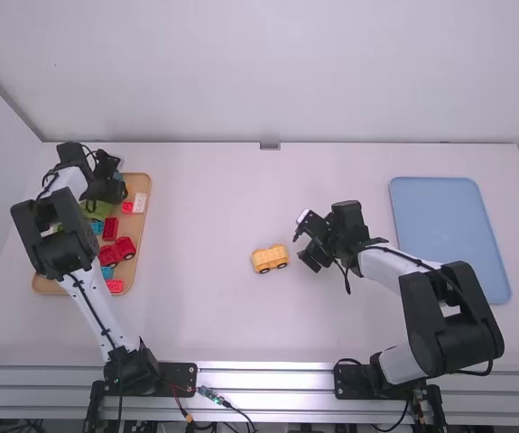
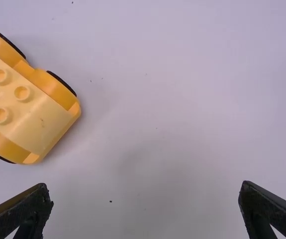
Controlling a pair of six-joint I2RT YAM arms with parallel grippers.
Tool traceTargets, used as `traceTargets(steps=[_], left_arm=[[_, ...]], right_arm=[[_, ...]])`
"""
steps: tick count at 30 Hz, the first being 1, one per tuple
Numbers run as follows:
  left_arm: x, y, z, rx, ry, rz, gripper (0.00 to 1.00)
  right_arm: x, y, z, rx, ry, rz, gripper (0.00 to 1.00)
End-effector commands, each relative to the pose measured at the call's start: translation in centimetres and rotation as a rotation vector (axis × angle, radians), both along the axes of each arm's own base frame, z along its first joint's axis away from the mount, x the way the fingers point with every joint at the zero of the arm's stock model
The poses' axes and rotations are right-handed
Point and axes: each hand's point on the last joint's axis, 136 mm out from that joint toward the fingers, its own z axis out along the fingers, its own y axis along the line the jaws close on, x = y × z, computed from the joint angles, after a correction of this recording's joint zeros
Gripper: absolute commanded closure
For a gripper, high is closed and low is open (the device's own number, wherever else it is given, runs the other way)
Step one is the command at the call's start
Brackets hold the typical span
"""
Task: Assemble lego blocks to make yellow taxi
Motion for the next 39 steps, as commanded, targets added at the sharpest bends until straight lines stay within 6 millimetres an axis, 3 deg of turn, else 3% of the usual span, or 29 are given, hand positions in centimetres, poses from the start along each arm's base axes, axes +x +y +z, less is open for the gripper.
traceTargets(steps=[1,6,9,13,15,23,32,39], left_arm=[[-0.1,-1.6,-1.2,-0.078,0.002,-0.033,0.43],[0.3,-2.1,-1.2,-0.096,-0.026,-0.040,0.48],[-0.1,-1.5,-2.0,-0.065,-0.015,-0.021,0.55],[-0.3,-1.3,-2.7,-0.050,-0.014,-0.013,0.57],[-0.3,-1.3,-2.8,-0.049,-0.019,-0.014,0.67],[0.0,-1.1,-2.6,-0.056,-0.032,0.010,0.90],[0.4,-1.0,-0.9,-0.079,-0.061,0.073,0.80],[0.0,-2.3,3.8,-0.064,-0.093,-0.005,0.69]], right_arm=[[0.1,0.2,0.9,0.012,-0.023,0.005,0.01],[0.0,0.2,0.9,0.012,-0.022,0.006,0.01],[0.1,0.2,0.9,0.012,-0.023,0.005,0.01],[0.1,0.2,0.9,0.012,-0.023,0.005,0.01],[0.1,0.2,0.9,0.012,-0.022,0.005,0.01],[0.1,0.2,0.9,0.010,-0.024,0.007,0.01],[0.4,0.5,1.4,0.040,-0.040,0.013,0.01],[0.9,0.6,2.0,0.074,-0.062,0.020,0.01]])
